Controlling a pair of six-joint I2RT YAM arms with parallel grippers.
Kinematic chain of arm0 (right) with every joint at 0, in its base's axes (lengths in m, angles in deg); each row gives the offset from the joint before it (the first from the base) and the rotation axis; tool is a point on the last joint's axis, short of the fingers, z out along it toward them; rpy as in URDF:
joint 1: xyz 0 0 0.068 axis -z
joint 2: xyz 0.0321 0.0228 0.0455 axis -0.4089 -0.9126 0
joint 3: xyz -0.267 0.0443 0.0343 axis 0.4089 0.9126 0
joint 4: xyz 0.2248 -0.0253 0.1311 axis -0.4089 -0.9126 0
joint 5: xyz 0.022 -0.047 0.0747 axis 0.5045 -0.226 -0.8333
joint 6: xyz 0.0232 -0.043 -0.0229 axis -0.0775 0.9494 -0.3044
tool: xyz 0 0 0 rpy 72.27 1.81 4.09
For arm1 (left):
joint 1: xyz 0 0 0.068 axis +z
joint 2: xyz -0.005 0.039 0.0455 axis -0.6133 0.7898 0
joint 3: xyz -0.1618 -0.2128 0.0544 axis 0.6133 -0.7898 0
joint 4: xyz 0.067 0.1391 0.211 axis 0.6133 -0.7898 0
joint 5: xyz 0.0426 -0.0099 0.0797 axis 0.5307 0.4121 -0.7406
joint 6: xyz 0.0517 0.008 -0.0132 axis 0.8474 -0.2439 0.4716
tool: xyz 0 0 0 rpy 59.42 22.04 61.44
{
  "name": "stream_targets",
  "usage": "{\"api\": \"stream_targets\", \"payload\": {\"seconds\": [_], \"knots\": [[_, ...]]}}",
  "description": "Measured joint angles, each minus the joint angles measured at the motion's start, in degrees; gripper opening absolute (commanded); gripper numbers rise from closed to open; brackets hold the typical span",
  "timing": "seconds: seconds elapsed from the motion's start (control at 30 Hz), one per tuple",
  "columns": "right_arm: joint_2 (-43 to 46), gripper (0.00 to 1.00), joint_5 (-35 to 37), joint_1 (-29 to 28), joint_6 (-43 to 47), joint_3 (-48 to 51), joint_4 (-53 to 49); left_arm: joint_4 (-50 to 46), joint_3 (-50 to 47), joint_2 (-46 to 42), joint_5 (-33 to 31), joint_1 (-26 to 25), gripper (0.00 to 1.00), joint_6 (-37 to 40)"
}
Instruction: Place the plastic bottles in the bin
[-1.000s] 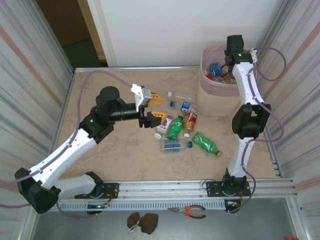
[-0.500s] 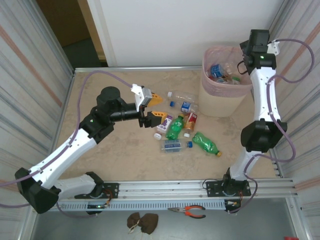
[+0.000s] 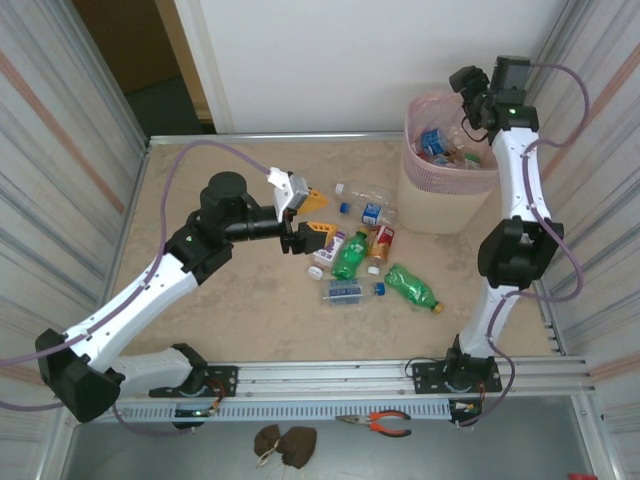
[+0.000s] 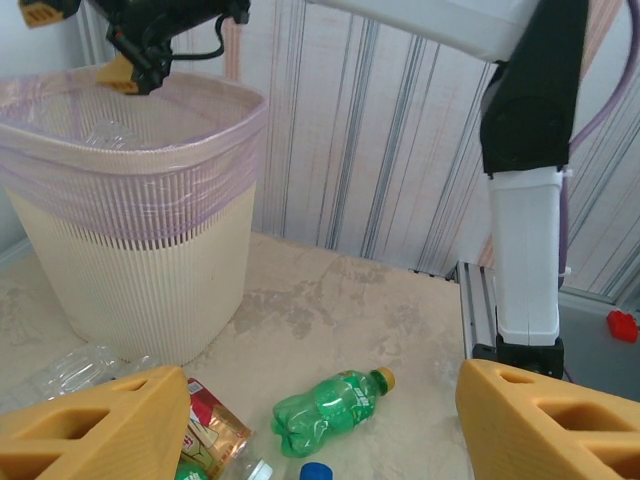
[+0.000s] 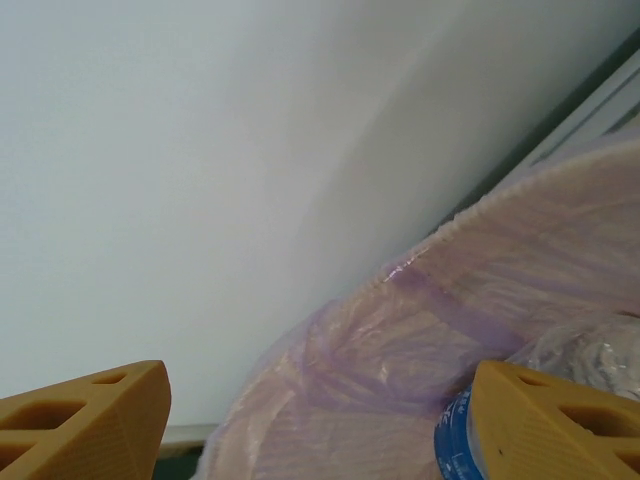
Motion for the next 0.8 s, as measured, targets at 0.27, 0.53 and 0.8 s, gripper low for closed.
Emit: {"api": "stream_targets", "payload": {"seconds": [0.27,0.53,0.8], "knots": [[-4.8,0.78,-2.3,0.2,0.1,0.5,-0.2,0.0,0.0,0.0,-0.4,0.0,0.71,-0.1],[-3.2,0.81,-2.2,0.7,0.3,3.2,0.5,0.0,0.0,0.8,-0.5,0.0,0.71,-0.1],[3.3,0.87,-1.6,1.0,3.6,3.7,-1.8,-1.6,0.0,2.3,-3.7,0.0,0.72,0.0]]}}
